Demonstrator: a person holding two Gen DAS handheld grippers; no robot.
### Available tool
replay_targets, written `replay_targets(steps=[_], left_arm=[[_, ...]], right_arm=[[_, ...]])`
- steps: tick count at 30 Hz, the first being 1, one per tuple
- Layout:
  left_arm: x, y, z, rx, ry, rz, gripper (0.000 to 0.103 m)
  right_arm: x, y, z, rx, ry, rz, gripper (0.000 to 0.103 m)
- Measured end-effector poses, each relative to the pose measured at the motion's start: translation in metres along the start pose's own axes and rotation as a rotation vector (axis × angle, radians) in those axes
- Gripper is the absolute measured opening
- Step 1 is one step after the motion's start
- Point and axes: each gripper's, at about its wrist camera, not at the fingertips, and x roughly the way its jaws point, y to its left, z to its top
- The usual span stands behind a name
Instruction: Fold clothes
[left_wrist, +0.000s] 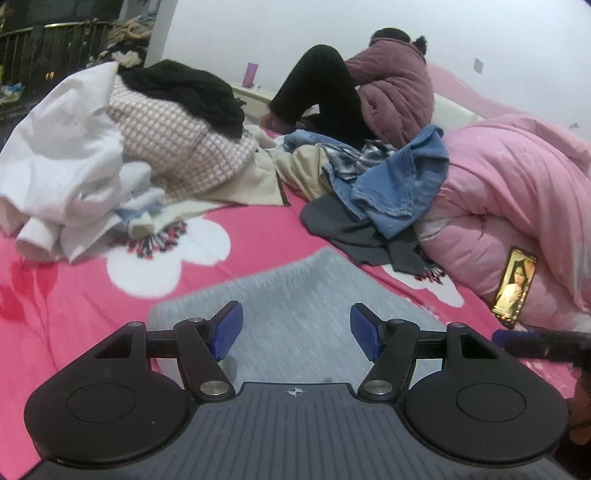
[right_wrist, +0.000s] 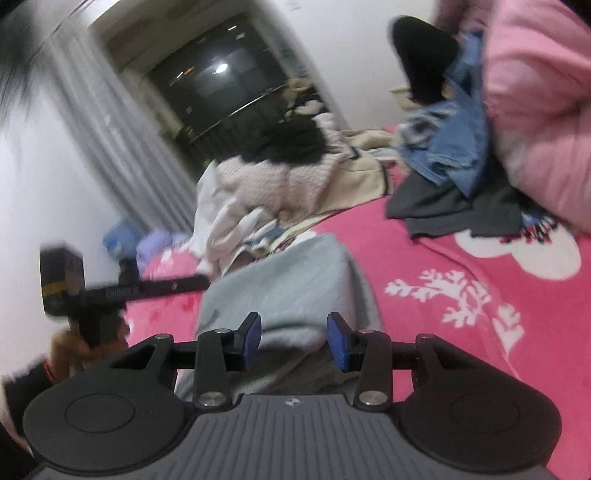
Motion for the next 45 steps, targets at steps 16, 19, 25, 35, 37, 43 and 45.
replay_targets(steps=[16, 19, 25, 35, 37, 43, 45], left_arm=[[0.006, -0.001, -0.037, 0.036, 0.068, -0.008, 0.062], [0.008, -0.002, -0.044, 0.049, 0.08, -0.011, 0.062], [0.014, -0.003, -0.053, 0.108, 0.099, -0.046, 0.062], [0.008, 0.019, -0.046, -0.003, 0.081, -0.067, 0.061], [0.007, 0.027, -0.043, -0.048, 0.069, -0.061, 0.06], [0.023, 0.033, -0.033, -0.079, 0.065, -0.041, 0.061], [0.026, 0.03, -0.034, -0.059, 0.067, -0.037, 0.063]], right_arm=[[0.018, 0.033, 0.034, -0.203, -0.008, -0.216, 0.024], [0.041, 0.054, 0.04, -0.252, 0.01, -0.156, 0.024], [0.078, 0.055, 0.028, -0.274, 0.144, -0.159, 0.024], [0.089, 0.024, -0.009, -0.196, 0.265, -0.195, 0.024], [0.084, 0.022, -0.012, -0.178, 0.265, -0.192, 0.024], [0.078, 0.026, 0.001, -0.205, 0.263, -0.191, 0.024], [0.075, 0.034, 0.017, -0.242, 0.242, -0.196, 0.026]])
